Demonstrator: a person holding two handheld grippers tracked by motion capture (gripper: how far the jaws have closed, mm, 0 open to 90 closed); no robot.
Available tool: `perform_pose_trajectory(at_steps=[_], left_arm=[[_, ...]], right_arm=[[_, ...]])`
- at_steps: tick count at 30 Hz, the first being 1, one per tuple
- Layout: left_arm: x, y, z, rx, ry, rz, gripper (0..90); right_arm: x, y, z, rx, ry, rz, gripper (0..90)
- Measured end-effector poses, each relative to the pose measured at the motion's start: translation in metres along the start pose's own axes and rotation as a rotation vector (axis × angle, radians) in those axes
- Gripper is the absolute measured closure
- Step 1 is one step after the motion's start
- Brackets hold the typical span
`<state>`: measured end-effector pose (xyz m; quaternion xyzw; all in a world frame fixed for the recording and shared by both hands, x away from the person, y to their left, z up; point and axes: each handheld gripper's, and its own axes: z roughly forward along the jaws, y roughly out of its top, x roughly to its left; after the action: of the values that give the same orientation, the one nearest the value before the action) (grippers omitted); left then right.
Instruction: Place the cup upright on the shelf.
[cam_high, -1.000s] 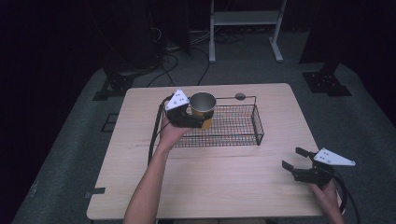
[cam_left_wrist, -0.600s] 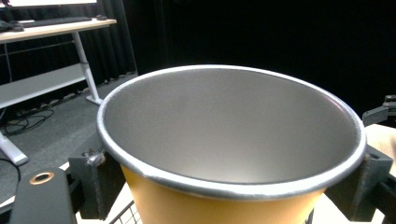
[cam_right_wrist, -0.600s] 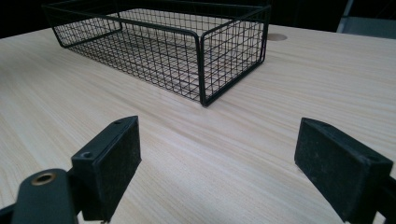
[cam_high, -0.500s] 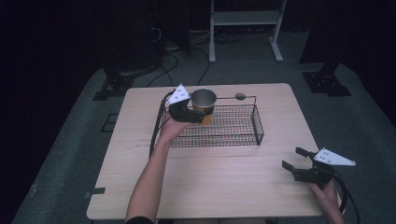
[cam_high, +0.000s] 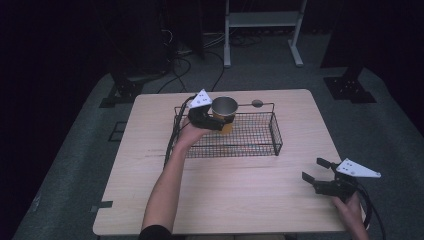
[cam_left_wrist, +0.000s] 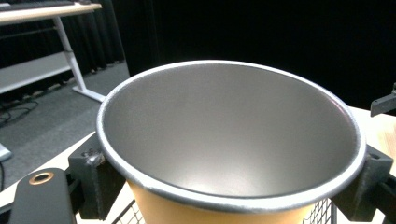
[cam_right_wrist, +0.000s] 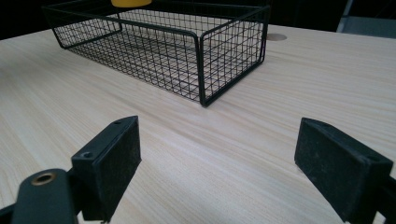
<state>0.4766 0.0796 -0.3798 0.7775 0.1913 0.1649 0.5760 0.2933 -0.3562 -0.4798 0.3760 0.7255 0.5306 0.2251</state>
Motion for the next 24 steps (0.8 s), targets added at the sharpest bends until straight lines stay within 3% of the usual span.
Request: perform_pose_trajectory(at_steps=[4,12,24], left_arm=[[0.001,-0.004,0.005,0.008,-0.018,-0.025,13.0],[0.0,-0.011,0.017,0.05,-0.045,-0.004,13.0],[0.005,-0.025,0.029,0.112,-0.08,-0.011,12.9]], right_arm=[[0.0,0.0,0.0,0.001,0.0,-0.002,13.4],[0.0,0.0,0.0,0.001,0.001,-0.003,13.4],[0.001,0.0,0.0,0.001,0.001,-0.003,13.4]])
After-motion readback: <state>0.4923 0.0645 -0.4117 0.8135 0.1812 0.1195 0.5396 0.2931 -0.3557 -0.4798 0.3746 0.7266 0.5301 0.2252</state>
